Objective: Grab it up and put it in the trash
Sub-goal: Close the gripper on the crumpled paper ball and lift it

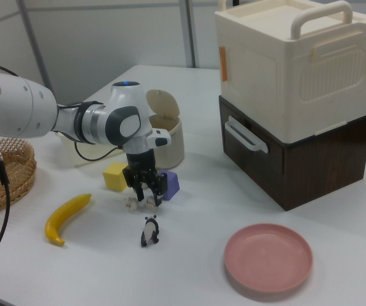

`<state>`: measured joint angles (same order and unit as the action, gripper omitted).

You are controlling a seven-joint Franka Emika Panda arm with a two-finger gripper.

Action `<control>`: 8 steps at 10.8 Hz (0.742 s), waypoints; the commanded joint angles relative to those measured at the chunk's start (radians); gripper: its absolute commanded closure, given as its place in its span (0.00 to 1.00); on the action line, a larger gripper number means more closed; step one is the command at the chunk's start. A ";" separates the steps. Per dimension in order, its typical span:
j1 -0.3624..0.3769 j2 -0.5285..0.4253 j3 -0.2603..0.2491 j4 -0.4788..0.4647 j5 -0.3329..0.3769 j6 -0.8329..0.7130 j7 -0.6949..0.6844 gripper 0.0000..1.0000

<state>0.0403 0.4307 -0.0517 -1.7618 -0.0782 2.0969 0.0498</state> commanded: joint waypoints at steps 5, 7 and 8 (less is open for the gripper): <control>0.000 -0.020 0.001 -0.007 -0.018 -0.024 0.010 0.73; 0.001 -0.052 0.003 0.016 -0.018 -0.101 0.009 0.73; 0.012 -0.058 0.001 0.039 -0.021 -0.107 0.013 0.73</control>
<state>0.0401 0.4230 -0.0517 -1.7502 -0.0820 2.0570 0.0498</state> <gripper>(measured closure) 0.718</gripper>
